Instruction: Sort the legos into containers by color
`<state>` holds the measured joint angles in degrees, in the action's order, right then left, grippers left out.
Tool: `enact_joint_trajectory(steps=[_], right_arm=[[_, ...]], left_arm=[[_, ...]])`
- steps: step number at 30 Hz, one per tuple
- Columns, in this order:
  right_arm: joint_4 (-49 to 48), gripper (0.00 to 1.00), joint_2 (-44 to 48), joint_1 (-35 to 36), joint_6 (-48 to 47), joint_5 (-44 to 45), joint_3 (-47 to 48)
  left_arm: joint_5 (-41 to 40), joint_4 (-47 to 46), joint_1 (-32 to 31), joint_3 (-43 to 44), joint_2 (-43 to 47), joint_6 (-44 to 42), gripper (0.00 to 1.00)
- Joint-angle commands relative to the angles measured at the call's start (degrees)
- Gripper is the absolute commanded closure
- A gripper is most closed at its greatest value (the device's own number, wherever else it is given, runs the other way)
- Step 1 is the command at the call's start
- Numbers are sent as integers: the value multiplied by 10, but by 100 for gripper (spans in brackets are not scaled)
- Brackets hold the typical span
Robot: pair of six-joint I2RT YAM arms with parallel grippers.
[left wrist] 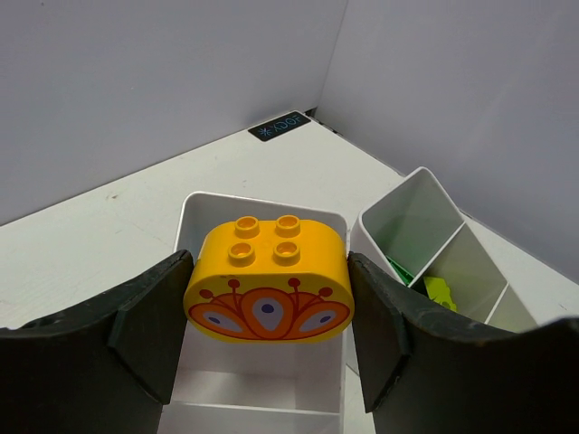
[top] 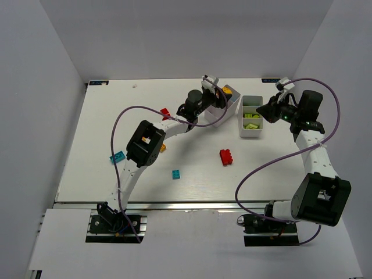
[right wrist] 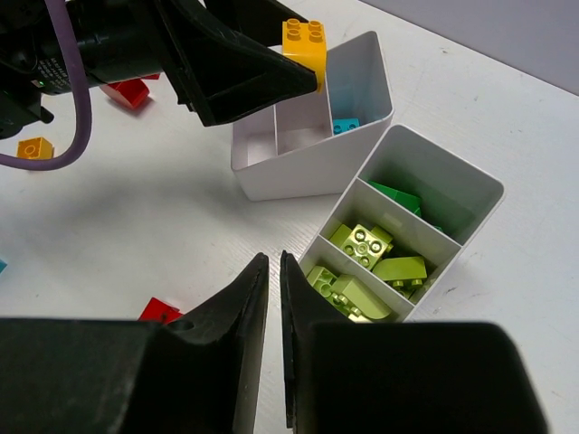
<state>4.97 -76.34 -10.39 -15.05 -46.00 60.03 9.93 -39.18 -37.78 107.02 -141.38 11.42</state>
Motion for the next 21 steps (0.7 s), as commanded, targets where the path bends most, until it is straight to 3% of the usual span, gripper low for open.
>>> enact_joint_trajectory(steps=[1,21], right_arm=[[-3,84,7,-3,-3,-3,-2],[-2,83,8,-5,-3,-3,0]], left_arm=[[-4,3,-3,24,-1,2,31],[-11,15,-3,10,-7,0,30]])
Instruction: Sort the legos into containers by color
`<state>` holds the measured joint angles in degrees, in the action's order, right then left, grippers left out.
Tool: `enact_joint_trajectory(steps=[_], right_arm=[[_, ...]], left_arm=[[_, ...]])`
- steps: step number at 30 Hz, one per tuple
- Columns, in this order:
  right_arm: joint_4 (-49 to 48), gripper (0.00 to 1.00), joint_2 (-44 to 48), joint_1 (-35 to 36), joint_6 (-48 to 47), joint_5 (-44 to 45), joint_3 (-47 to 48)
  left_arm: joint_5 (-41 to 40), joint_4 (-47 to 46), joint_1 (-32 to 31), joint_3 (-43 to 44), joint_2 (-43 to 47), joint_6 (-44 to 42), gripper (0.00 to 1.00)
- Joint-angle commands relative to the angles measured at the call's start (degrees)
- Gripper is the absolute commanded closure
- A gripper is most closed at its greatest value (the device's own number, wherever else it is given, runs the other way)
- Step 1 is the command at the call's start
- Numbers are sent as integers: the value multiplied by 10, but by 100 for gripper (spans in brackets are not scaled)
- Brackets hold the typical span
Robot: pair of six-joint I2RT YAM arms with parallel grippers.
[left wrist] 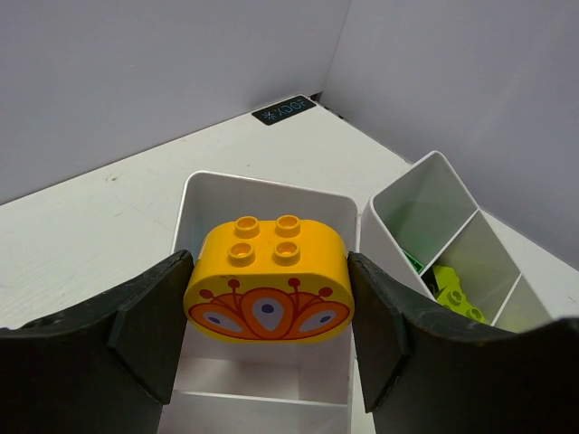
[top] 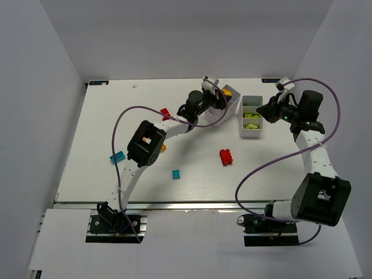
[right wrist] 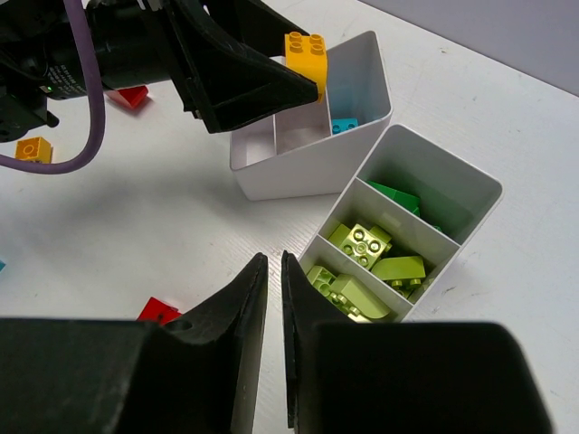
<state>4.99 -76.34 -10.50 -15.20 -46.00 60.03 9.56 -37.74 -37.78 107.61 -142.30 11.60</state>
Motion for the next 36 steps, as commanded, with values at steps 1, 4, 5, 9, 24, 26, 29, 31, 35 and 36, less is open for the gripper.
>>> enact_joint_trajectory(steps=[1,4,5,9,24,26,29,31,35,36], right_arm=[[-2,83,9,-4,-2,-3,0],[-2,82,9,-5,-2,-2,-1],[-2,82,9,-7,-2,-2,-1],[-2,82,8,-7,-1,-3,-1],[-2,82,12,-9,-1,-5,-4],[-2,82,12,-10,-1,-6,-4],[-2,82,13,-10,-1,-6,-4],[4,79,14,-9,-15,-17,-3],[89,36,14,-9,-140,-108,13],[106,28,15,-7,-174,-150,15]], left_arm=[[-7,0,-3,3,2,-2,30],[-9,2,-3,-1,3,-4,29],[-11,4,-3,-3,3,-5,28],[-13,7,-4,-3,1,-6,27],[-19,13,-5,-8,4,-10,19],[-19,9,-6,-12,6,-10,19],[-23,-7,-6,-21,19,-10,19],[-27,-22,-7,-28,34,-8,20],[-59,-31,-7,-82,125,-7,33],[-60,-27,-6,-99,149,-11,37]])
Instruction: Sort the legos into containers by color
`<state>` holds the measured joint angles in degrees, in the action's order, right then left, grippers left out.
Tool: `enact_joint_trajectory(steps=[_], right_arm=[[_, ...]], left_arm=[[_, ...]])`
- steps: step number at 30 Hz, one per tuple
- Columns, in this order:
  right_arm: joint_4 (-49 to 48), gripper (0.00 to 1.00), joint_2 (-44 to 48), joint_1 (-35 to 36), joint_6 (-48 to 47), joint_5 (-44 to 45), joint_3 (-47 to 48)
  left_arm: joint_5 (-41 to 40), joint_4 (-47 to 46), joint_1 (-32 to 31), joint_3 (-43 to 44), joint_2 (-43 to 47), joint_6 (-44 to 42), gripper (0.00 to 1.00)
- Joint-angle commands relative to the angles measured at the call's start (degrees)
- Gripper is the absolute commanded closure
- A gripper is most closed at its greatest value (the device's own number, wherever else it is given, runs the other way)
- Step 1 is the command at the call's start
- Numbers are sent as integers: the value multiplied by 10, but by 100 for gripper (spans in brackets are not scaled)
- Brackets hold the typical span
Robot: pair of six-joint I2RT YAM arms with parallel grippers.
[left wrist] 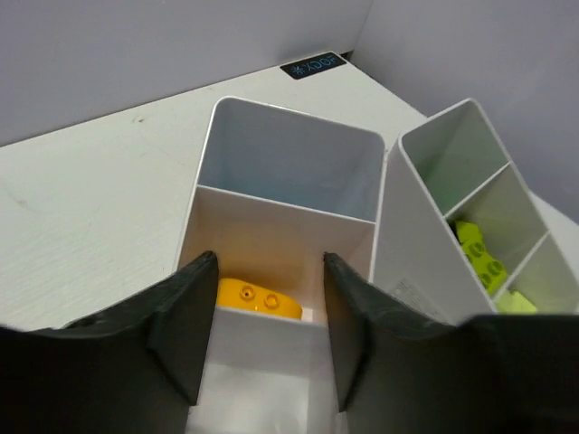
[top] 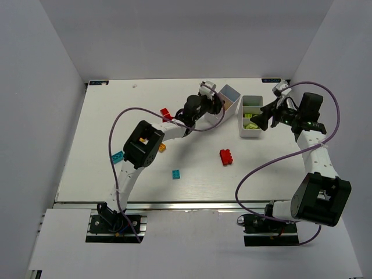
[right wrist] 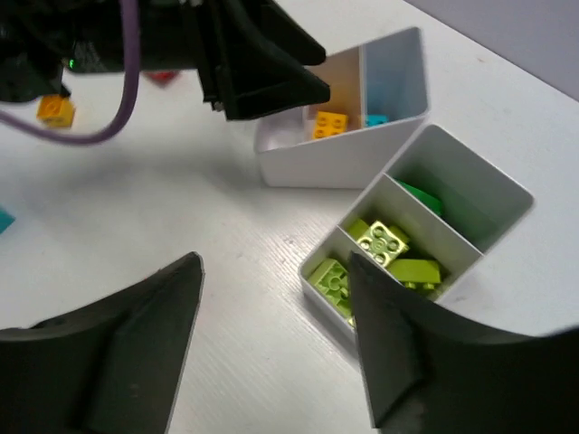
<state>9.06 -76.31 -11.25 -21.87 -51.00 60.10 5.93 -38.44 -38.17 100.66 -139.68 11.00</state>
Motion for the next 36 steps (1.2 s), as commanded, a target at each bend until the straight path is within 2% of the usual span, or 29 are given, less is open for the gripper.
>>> enact_joint_trajectory(steps=[1,2,3,4,6,9,13,15,16,17,20,22,25,27,28,32,36], right_arm=[[81,22,16,7,-174,-116,12],[119,17,20,13,-212,-126,10],[138,11,22,20,-250,-133,7],[155,10,24,41,-322,-132,4],[200,11,24,81,-378,-121,1],[213,11,21,139,-439,-95,-13],[196,10,-1,268,-444,-45,-24],[163,18,-27,334,-396,-7,-23],[153,22,-50,359,-374,5,-19],[148,33,-63,381,-341,18,-14],[121,54,-122,471,-269,82,14],[78,53,-162,525,-161,138,29],[45,34,-209,577,-11,197,55],[46,14,-233,601,78,244,77],[47,11,-247,612,153,273,94],[57,11,-267,657,254,415,119],[75,11,-283,695,288,456,126]], left_arm=[[-27,-17,-1,-51,148,-7,41],[-29,-18,0,-76,174,-7,47],[-36,-17,6,-128,228,-4,64],[-43,-4,8,-153,257,1,73],[-51,31,20,-214,340,16,90],[-81,142,48,-269,421,58,91],[-111,370,96,-360,574,128,46],[-119,459,121,-397,627,153,40],[-141,479,125,-437,684,160,30],[-153,500,129,-457,714,178,24],[-207,577,139,-514,820,225,12],[-228,639,147,-531,863,248,11],[-260,709,148,-550,936,281,11],[-283,756,148,-554,983,299,11],[-291,769,148,-554,998,304,11],[-326,824,148,-555,1063,330,10],[-341,861,148,-560,1102,348,10]])
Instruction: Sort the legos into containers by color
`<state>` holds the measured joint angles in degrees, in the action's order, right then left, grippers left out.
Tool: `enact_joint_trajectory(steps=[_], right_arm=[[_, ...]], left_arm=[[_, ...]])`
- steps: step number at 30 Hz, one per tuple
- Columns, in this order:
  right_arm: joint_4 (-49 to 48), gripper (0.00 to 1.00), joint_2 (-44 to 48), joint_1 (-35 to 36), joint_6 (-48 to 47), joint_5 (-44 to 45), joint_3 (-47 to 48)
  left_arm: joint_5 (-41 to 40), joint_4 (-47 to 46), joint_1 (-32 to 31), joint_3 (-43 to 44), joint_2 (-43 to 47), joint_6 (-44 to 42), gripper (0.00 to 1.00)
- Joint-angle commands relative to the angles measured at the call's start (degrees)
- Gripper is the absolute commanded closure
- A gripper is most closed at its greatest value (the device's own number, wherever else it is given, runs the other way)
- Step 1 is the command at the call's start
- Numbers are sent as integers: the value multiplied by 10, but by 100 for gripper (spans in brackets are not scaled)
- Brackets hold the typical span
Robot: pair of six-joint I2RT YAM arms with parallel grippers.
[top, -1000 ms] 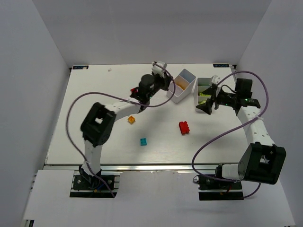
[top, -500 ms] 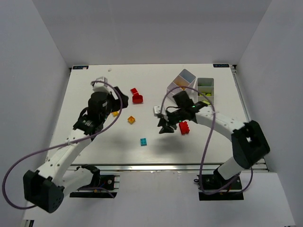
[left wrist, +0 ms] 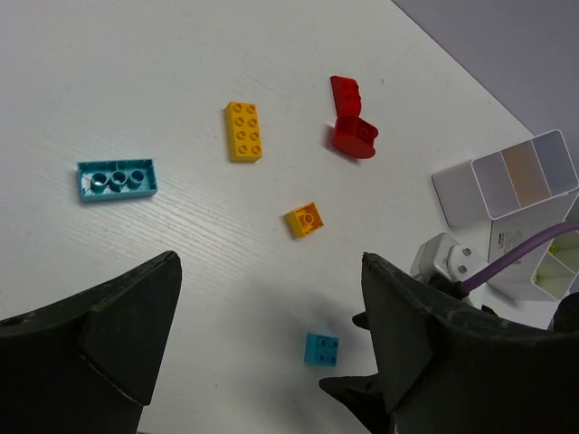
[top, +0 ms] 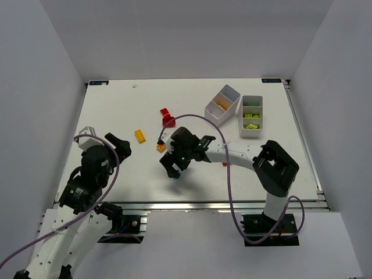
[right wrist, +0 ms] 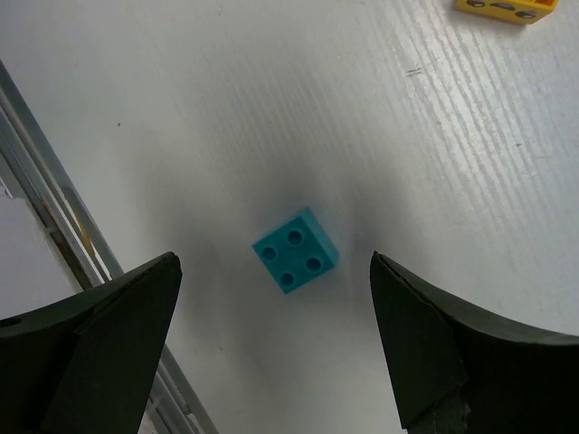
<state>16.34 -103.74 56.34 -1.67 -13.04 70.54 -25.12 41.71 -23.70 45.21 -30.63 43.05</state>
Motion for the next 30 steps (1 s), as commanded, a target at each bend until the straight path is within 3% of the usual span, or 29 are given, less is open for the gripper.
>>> enact_joint_trajectory(steps=[1,5,13,16,23,30], right_arm=[[4,11,-11,28,85,86,21],[-32,12,-13,53,43,150,-7],[60,19,-79,55,133,235,61],[70,21,-91,56,138,243,72],[75,36,-92,56,140,220,79],[88,41,-66,55,129,212,54]], left_arm=[[-31,64,3,-8,21,33,10],[-31,87,3,-7,30,36,10],[-32,94,3,-7,37,34,10],[-31,93,3,-8,37,35,10],[-36,97,3,-7,43,38,10],[-41,98,3,-10,50,41,10]])
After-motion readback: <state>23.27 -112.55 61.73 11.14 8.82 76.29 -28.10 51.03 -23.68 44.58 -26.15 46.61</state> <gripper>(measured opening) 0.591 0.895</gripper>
